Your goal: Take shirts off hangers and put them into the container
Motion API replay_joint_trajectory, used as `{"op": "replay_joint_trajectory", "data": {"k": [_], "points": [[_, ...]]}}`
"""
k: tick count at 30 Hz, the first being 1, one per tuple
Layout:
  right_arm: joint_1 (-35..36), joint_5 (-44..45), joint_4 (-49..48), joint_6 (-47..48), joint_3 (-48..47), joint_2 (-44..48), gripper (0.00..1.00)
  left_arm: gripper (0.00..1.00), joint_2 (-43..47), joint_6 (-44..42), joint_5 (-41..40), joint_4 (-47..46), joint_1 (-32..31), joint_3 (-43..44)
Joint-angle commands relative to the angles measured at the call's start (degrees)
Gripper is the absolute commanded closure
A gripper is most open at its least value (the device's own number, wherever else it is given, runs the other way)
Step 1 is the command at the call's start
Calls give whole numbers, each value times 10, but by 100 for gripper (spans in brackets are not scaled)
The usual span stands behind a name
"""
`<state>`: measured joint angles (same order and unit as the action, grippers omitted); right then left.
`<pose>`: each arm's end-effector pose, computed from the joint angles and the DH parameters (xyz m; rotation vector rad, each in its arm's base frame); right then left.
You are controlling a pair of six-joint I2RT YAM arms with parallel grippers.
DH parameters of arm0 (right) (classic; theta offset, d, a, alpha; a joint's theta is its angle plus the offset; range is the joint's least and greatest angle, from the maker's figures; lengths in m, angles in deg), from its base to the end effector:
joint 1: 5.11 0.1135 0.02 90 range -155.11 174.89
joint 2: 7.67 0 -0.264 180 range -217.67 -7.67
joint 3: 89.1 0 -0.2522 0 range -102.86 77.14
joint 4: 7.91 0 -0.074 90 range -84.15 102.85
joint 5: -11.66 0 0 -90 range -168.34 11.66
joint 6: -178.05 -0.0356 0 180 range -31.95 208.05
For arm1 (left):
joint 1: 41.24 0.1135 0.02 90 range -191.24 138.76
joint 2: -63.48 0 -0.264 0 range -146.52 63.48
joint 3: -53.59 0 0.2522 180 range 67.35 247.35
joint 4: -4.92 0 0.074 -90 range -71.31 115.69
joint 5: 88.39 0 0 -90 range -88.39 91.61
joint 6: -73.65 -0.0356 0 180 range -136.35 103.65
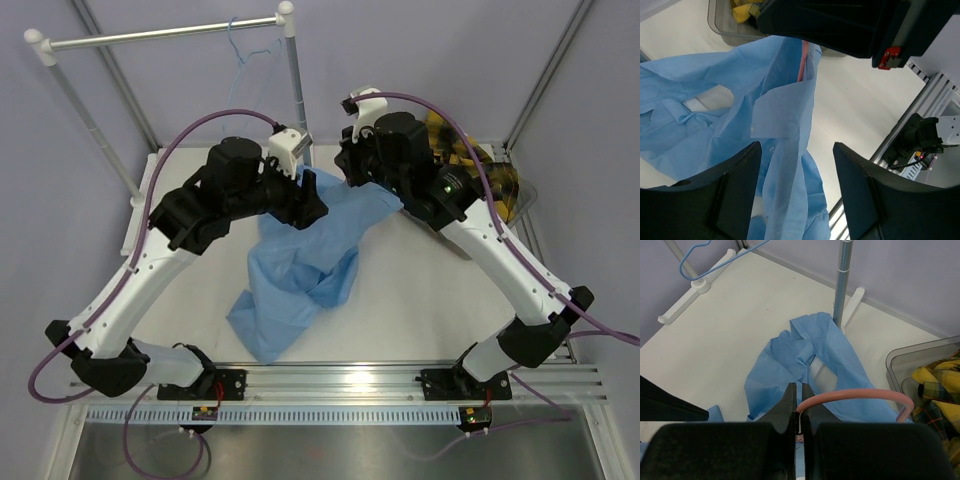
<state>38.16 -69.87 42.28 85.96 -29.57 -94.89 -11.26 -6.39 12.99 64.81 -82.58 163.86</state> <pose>0.2385 0.2173 0.4836 -0.5648 1.7966 0.4086 0.1868 -0.1737 0.4698 0.6870 1.9546 -0.7629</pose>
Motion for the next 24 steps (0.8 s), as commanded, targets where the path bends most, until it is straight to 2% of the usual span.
{"op": "replay_joint_trajectory", "data": {"k": [1, 3, 4, 7, 17, 23, 24], "points": [[8, 44, 2, 16, -37, -11, 100, 40, -20, -9, -7, -31, -9, 39], [9, 43, 5, 16, -40, -14, 100, 44, -29, -14, -6, -31, -10, 46], [9, 42, 6, 16, -43, -15, 100, 49, -37, -16, -6, -31, -10, 50], [9, 43, 10, 16, -47, -18, 100, 53, -45, -19, -7, -31, -10, 55], [17, 42, 17, 15, -60, -19, 100, 55, -66, -25, -15, -39, -10, 50], [19, 38, 17, 12, -59, -18, 100, 70, -67, -27, -9, -50, -10, 47], [20, 38, 17, 11, -59, -18, 100, 78, -69, -27, -8, -49, -10, 47]]}}
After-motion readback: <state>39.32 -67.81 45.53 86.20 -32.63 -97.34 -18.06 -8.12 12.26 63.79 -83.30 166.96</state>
